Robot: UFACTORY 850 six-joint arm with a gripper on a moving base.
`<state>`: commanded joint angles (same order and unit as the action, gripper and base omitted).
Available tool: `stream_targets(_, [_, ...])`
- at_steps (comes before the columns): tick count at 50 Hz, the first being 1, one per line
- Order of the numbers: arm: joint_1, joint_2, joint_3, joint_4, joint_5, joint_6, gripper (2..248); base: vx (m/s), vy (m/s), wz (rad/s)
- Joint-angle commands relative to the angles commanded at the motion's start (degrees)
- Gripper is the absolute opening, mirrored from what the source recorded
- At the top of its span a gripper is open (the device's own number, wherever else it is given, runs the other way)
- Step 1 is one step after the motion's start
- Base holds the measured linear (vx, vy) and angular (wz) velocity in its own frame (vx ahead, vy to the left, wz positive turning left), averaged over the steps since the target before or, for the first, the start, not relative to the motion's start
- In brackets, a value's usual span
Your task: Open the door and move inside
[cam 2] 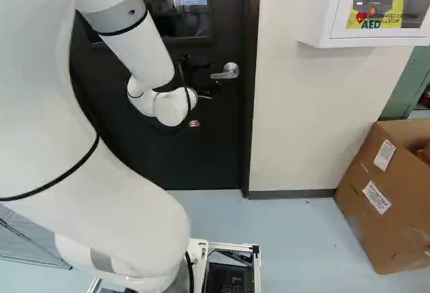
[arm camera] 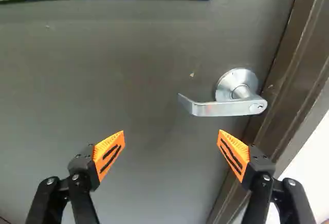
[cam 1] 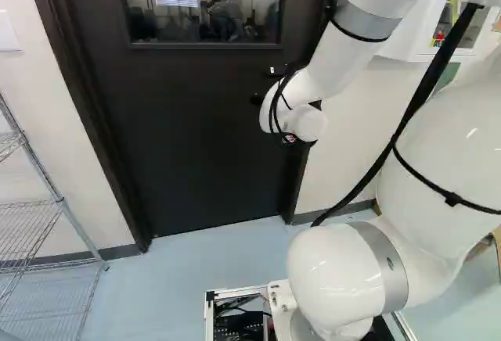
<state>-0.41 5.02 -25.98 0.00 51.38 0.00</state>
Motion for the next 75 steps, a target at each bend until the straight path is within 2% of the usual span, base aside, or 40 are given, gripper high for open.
stream_targets(44, [-0.08,0.05,-5.78,0.00,0.68,0.00,247,0.000,0.000,0.000])
stream_targets(64, [-0.95,-4.44,-11.41,0.00,0.68,0.00,247,0.000,0.000,0.000])
stream_targets(75, [-0.81,-6.14,-11.96,0.00,0.68,0.00,247,0.000,0.000,0.000])
